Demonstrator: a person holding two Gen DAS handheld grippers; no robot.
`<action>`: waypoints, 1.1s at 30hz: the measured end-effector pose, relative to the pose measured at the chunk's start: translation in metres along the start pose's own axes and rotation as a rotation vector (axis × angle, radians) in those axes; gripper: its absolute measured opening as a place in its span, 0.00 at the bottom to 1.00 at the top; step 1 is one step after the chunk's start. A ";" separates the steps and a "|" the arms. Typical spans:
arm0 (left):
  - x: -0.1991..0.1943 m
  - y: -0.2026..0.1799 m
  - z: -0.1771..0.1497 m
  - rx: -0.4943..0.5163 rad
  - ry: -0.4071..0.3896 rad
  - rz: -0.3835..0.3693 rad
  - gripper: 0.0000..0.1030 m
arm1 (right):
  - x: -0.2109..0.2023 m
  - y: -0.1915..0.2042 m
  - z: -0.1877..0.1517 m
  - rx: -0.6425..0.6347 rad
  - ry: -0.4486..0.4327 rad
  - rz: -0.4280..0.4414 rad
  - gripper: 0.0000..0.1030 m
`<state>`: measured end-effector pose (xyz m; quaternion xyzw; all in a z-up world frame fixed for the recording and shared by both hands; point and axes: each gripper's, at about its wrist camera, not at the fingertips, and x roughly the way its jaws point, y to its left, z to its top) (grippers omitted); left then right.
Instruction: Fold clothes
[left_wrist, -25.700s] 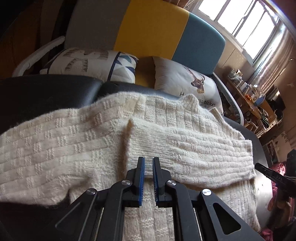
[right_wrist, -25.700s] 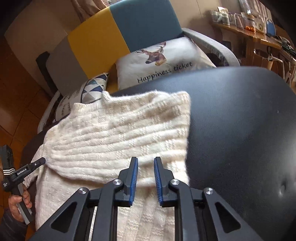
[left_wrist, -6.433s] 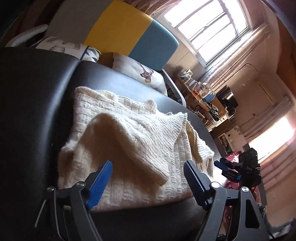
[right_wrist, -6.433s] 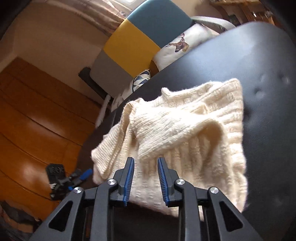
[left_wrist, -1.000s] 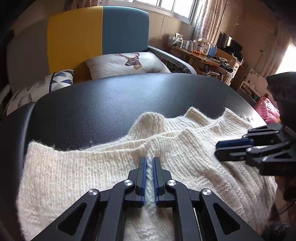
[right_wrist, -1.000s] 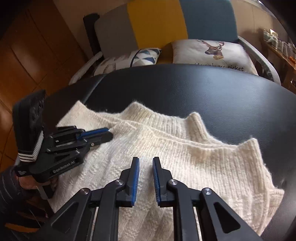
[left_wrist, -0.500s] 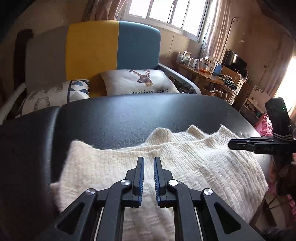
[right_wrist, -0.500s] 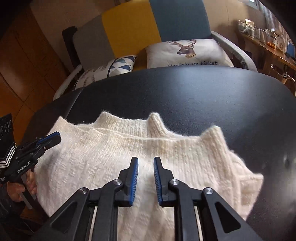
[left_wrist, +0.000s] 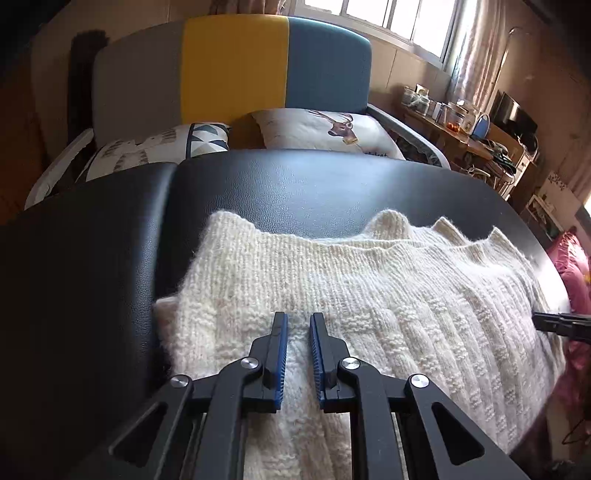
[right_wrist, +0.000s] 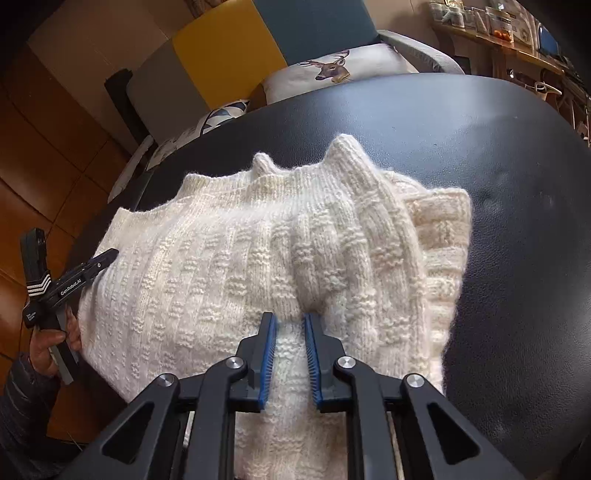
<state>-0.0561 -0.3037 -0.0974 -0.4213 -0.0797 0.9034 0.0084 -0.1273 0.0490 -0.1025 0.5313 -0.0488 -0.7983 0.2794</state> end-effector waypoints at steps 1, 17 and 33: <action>-0.004 -0.004 0.004 0.013 -0.014 -0.018 0.14 | 0.000 0.000 0.000 -0.005 0.000 -0.002 0.14; 0.082 -0.029 0.045 0.107 0.107 -0.115 0.14 | 0.001 -0.010 -0.004 0.039 -0.029 0.043 0.15; -0.027 -0.128 -0.007 0.172 0.002 -0.382 0.43 | -0.083 -0.076 -0.061 0.209 -0.028 0.289 0.21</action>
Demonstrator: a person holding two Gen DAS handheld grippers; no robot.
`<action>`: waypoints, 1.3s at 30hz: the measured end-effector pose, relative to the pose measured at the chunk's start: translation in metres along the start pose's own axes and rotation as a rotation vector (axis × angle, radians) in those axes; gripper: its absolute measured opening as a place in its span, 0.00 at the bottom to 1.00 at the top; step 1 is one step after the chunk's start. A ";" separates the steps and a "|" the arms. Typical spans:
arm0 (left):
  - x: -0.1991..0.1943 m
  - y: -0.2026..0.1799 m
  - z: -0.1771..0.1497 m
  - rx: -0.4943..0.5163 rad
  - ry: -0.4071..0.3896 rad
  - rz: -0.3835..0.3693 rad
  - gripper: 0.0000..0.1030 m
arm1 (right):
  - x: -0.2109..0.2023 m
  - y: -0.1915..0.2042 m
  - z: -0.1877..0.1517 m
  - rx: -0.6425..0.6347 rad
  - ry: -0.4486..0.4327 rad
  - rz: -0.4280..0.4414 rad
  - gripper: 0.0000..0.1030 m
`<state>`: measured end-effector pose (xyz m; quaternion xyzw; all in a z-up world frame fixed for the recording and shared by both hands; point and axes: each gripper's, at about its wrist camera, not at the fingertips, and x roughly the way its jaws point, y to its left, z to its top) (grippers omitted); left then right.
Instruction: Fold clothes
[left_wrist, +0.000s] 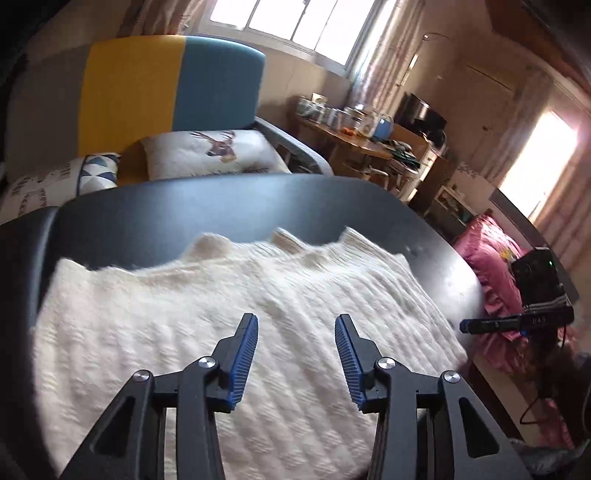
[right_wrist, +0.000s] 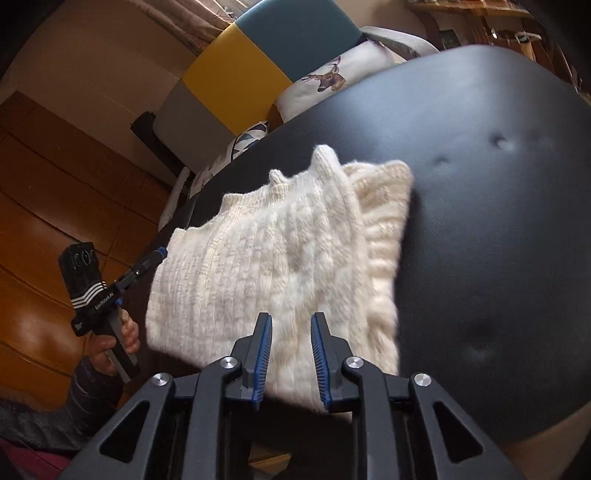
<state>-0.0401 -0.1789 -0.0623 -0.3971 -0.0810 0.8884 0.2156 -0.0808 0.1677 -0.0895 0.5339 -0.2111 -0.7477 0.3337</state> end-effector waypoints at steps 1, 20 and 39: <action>0.008 -0.016 -0.004 0.031 0.024 -0.024 0.43 | -0.008 -0.012 -0.009 0.043 0.001 0.031 0.21; 0.083 -0.089 -0.007 0.246 0.237 -0.080 0.43 | 0.040 -0.064 0.009 0.100 0.250 0.498 0.26; 0.066 -0.080 -0.015 0.189 0.203 -0.156 0.43 | 0.030 -0.013 0.020 -0.235 0.521 0.043 0.23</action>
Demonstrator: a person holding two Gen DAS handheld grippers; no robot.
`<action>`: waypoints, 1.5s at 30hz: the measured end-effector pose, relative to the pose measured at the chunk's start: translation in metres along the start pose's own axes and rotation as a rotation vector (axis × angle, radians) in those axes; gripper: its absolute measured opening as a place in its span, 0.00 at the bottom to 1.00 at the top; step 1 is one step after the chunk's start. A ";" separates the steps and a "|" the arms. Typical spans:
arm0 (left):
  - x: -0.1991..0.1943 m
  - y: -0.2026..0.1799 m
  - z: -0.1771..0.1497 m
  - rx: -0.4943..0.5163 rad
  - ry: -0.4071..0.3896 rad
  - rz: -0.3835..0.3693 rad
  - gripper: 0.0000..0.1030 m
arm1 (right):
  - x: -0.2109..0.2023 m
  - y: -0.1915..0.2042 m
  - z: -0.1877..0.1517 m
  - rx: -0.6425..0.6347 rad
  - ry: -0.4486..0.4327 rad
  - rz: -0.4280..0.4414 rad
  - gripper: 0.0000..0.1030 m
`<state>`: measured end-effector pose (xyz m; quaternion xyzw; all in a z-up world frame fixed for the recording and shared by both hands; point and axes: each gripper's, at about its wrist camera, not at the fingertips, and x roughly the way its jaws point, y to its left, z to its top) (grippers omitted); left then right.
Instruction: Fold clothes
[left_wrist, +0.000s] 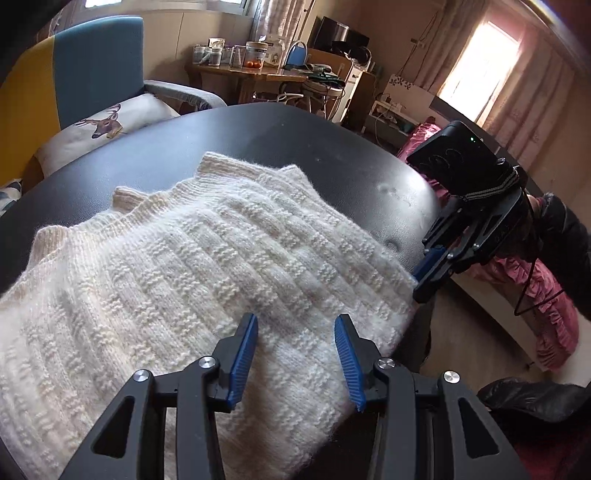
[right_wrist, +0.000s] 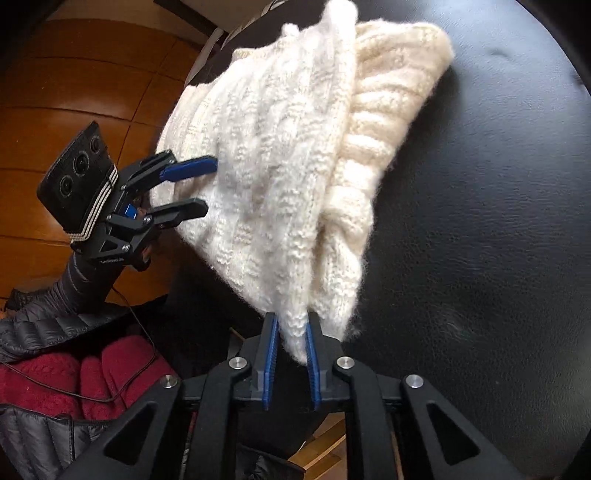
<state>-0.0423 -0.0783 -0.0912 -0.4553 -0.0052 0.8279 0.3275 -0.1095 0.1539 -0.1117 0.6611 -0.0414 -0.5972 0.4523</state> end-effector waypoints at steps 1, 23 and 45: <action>0.001 -0.001 -0.002 -0.016 -0.004 -0.008 0.43 | -0.011 0.003 -0.001 0.003 -0.042 -0.028 0.24; -0.070 0.028 -0.057 -0.304 -0.234 -0.026 0.44 | 0.014 0.065 0.032 -0.117 -0.362 -0.304 0.19; -0.171 0.182 -0.193 -0.461 -0.202 0.124 0.28 | 0.145 0.164 0.124 -0.124 -0.312 -0.212 0.22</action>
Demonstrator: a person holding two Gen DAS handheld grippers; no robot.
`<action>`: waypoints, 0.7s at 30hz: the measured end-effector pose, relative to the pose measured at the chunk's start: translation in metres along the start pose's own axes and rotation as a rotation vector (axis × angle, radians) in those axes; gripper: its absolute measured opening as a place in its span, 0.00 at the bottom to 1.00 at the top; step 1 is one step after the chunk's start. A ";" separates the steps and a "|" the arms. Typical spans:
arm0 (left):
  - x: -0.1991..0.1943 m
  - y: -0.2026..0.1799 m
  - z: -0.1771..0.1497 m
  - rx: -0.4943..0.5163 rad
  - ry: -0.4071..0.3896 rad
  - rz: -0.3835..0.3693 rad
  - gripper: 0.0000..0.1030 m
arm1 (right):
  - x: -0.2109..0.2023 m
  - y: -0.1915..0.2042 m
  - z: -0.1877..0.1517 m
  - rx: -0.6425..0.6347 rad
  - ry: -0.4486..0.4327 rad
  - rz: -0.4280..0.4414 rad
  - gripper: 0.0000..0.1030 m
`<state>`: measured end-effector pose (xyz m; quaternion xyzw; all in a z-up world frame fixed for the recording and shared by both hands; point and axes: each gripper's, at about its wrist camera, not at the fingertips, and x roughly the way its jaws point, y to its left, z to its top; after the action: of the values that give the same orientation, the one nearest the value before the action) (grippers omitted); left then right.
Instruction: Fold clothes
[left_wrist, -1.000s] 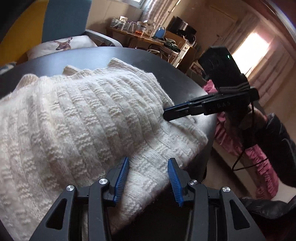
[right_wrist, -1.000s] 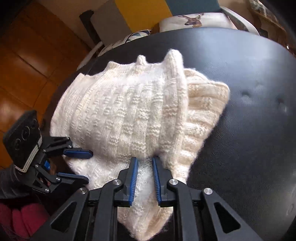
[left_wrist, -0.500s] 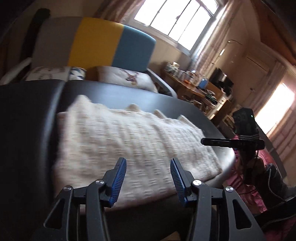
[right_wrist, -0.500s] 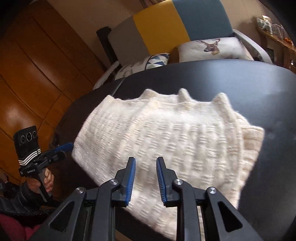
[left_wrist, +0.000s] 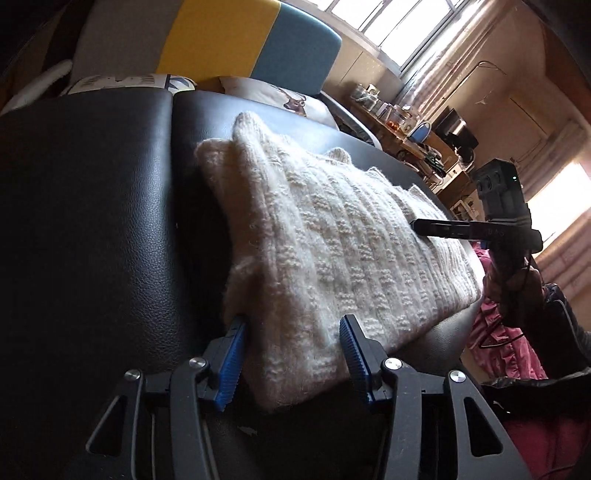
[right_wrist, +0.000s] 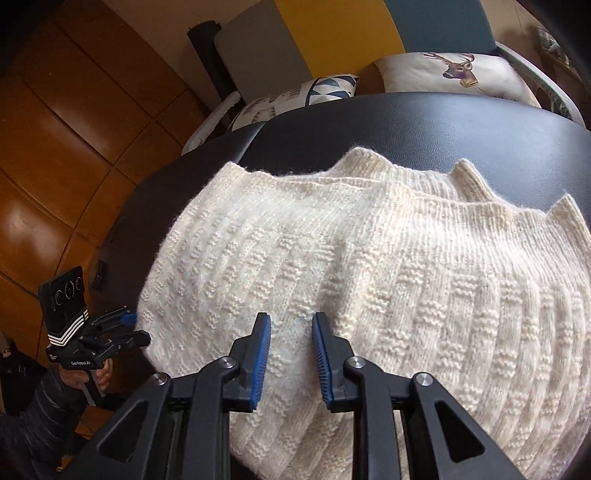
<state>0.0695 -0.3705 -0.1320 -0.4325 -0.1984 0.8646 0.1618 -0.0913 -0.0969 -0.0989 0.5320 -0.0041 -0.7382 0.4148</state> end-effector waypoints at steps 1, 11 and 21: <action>-0.002 0.001 0.000 -0.009 0.000 -0.007 0.11 | 0.002 -0.001 0.000 0.002 0.005 -0.007 0.22; -0.016 -0.015 -0.039 -0.052 -0.008 0.049 0.09 | 0.012 -0.021 -0.006 0.046 -0.034 0.058 0.20; -0.025 -0.019 0.029 -0.004 -0.156 0.109 0.40 | -0.004 -0.004 -0.003 0.026 -0.066 0.038 0.22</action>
<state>0.0629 -0.3709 -0.0894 -0.3742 -0.1881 0.9028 0.0976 -0.0911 -0.0907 -0.0991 0.5125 -0.0373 -0.7471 0.4216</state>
